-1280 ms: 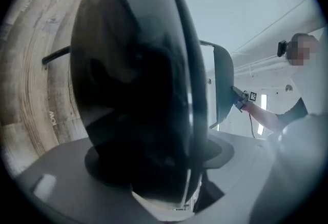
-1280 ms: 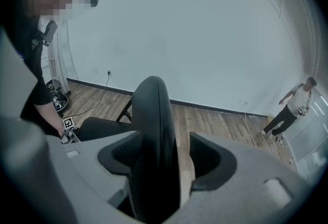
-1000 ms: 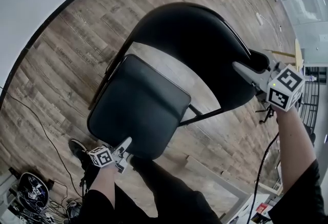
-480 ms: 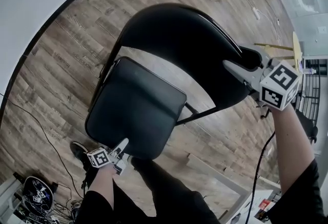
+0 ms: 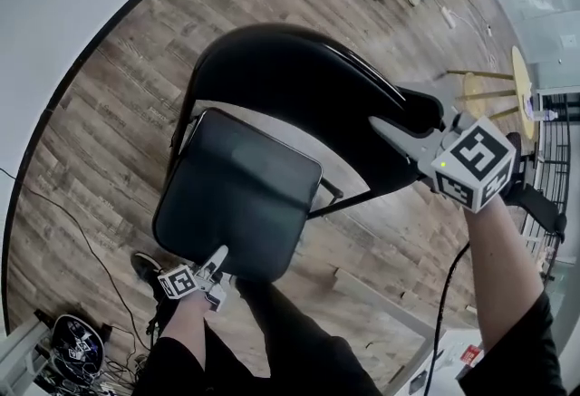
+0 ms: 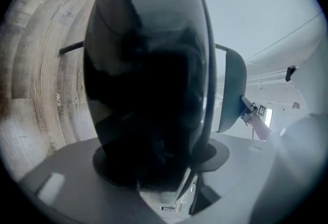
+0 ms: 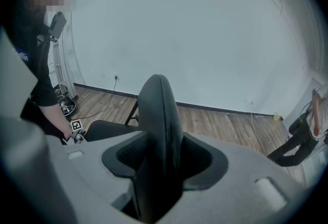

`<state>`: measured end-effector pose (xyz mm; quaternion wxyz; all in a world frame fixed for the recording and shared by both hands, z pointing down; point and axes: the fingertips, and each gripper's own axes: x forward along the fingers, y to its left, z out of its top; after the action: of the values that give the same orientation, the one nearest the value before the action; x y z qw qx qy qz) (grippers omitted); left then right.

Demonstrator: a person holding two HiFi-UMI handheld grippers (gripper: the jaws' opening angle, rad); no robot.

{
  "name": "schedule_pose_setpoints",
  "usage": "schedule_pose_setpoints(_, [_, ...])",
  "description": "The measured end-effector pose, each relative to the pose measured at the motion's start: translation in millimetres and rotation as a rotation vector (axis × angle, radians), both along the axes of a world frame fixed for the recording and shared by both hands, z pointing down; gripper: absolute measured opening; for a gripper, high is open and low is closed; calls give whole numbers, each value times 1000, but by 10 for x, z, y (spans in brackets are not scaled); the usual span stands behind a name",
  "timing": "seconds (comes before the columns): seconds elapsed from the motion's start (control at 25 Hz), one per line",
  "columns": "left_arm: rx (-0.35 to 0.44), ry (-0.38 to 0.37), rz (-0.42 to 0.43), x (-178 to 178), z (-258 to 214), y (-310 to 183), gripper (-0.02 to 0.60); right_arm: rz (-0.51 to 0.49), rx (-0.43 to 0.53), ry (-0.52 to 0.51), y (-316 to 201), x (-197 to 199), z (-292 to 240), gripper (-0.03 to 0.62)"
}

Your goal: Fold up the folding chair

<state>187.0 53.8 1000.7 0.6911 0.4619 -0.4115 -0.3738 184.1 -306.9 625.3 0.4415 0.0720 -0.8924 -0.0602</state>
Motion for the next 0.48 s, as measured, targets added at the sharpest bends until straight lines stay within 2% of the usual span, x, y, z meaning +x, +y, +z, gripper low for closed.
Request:
schedule_pose_setpoints(0.16, [-19, -112, 56, -42, 1, 52, 278, -11, 26, 0, 97, -25, -86, 210])
schedule_pose_setpoints(0.28, [-16, -53, 16, -9, -156, -11, 273, -21, 43, -3, 179, -26, -162, 209])
schedule_pose_setpoints(0.4, [-21, -82, 25, 7, -216, -15, 267, -34, 59, 2, 271, -24, -230, 207])
schedule_pose_setpoints(0.48, [-20, -48, 3, 35, -316, -54, 262, -48, 68, 15, 346, -23, -275, 206])
